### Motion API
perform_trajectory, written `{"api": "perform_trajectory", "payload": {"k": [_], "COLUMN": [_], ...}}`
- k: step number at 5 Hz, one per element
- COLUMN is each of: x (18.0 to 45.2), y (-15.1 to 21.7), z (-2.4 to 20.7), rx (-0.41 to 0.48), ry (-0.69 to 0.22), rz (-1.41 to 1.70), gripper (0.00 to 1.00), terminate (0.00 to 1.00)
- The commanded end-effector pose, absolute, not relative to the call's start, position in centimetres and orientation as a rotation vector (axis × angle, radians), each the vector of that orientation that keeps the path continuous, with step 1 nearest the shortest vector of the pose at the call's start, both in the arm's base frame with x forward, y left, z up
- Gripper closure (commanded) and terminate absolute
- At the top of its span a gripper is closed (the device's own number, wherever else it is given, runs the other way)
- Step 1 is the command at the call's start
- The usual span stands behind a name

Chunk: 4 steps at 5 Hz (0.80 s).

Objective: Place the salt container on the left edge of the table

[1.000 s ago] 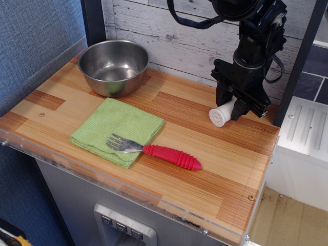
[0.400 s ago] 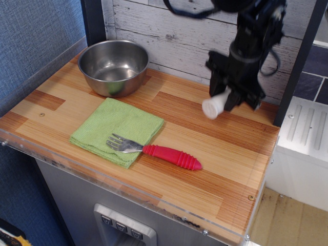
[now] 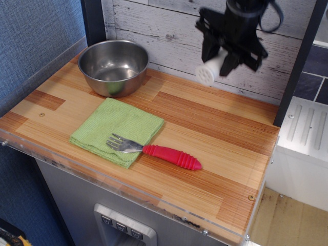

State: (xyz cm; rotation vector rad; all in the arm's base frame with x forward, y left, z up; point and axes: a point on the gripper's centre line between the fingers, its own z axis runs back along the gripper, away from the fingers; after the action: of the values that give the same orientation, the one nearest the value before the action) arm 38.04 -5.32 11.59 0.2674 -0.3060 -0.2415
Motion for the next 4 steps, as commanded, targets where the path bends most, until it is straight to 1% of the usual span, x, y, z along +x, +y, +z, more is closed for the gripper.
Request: {"api": "perform_trajectory", "payload": {"k": [1, 2, 3, 4], "x": [33.3, 31.5, 29.6, 27.7], "y": [-1.8, 1.4, 5.0, 7.8], "z": [17.8, 18.3, 18.4, 18.1], "rx": [0.26, 0.299, 0.333, 0.36], "ry": [-0.381, -0.383, -0.375, -0.35], "rz": [0.111, 0.22, 0.305, 0.372], "gripper": [1.0, 1.0, 1.0, 1.0], "terminate": [0.0, 0.0, 0.0, 0.0]}}
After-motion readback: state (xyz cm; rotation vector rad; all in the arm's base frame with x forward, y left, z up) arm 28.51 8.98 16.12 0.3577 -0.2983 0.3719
